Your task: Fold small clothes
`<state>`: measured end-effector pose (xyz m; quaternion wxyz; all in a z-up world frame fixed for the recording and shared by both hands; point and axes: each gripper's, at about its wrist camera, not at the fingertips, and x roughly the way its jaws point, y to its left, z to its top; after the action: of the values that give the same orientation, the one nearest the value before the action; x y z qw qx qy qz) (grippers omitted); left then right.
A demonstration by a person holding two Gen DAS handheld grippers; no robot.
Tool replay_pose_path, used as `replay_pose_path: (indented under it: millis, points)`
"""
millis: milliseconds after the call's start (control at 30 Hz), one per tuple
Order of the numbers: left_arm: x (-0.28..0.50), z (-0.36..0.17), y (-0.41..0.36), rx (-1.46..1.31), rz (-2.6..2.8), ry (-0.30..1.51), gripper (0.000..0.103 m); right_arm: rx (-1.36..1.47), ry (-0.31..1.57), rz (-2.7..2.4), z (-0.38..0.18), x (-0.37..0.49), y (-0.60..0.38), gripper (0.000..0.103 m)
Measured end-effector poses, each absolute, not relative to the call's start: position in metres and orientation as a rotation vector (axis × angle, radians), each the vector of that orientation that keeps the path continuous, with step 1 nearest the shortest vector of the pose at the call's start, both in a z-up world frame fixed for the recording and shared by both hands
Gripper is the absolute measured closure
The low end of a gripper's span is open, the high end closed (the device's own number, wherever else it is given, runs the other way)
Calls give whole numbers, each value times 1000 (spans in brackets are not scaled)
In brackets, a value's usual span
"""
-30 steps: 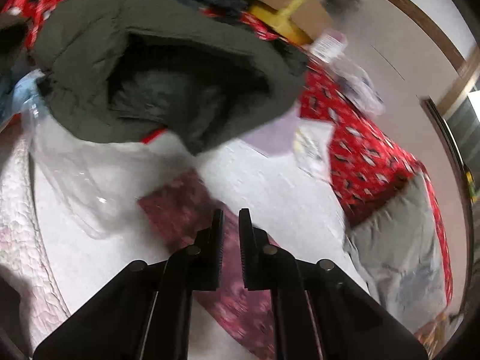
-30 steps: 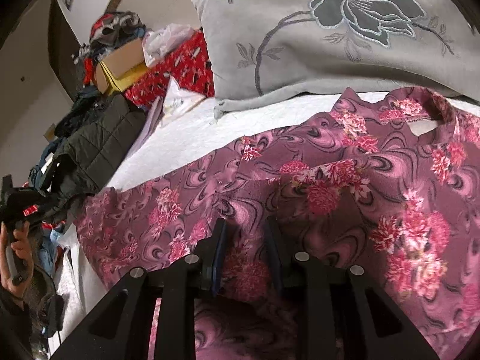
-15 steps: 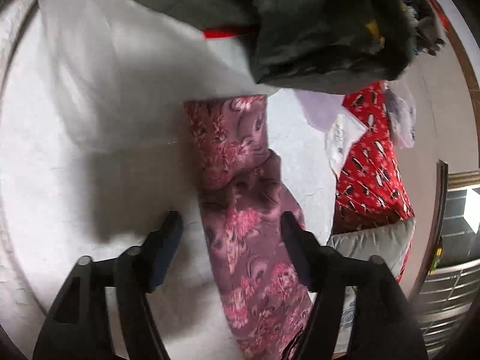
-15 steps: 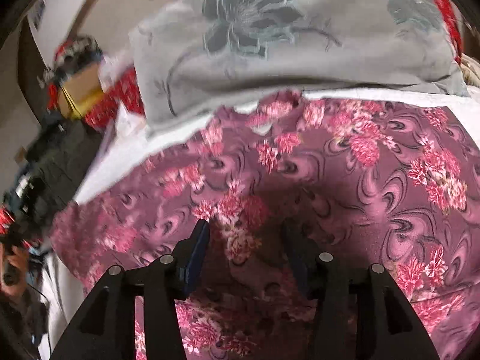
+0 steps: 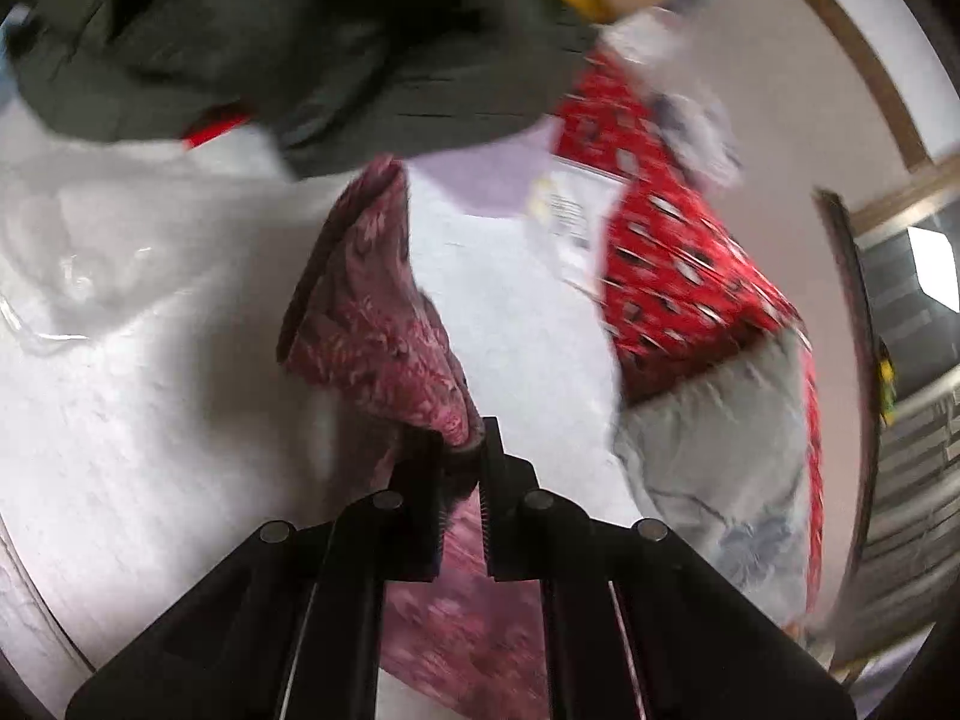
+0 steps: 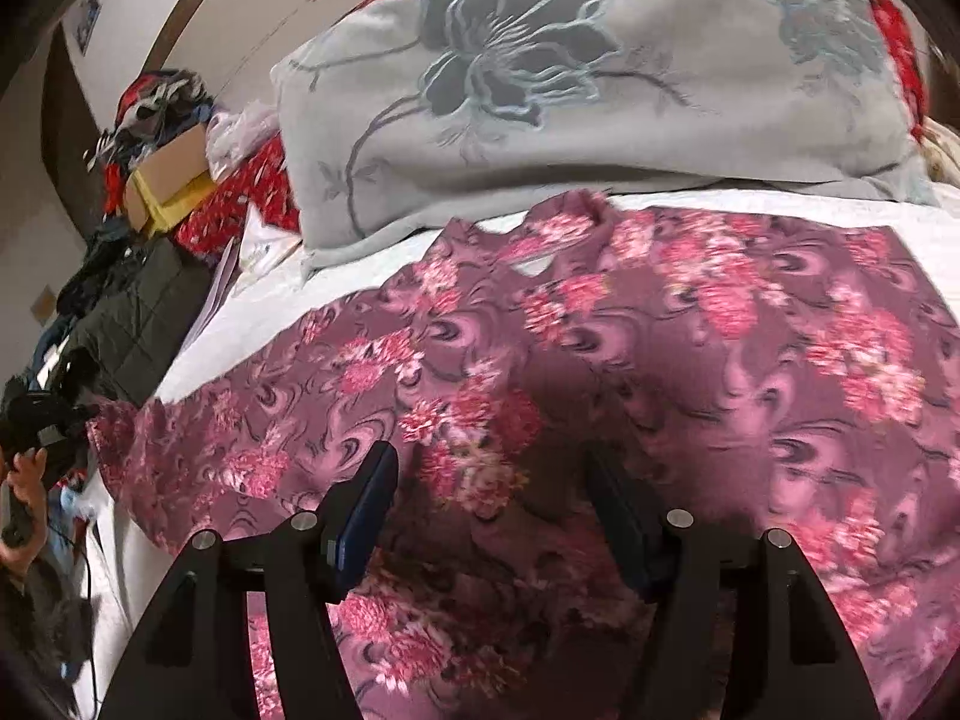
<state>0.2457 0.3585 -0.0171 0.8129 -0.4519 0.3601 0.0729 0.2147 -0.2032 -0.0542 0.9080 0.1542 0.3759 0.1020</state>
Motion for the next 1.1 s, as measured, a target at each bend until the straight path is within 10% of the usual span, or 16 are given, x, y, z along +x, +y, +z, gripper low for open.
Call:
replay_pose_path:
  millis: [600, 1100]
  points:
    - [276, 61, 108, -753, -304, 848, 96, 426, 723, 95, -72, 182, -300, 32]
    - [288, -78, -68, -622, -427, 1307, 91, 525, 683, 150, -77, 174, -313, 32]
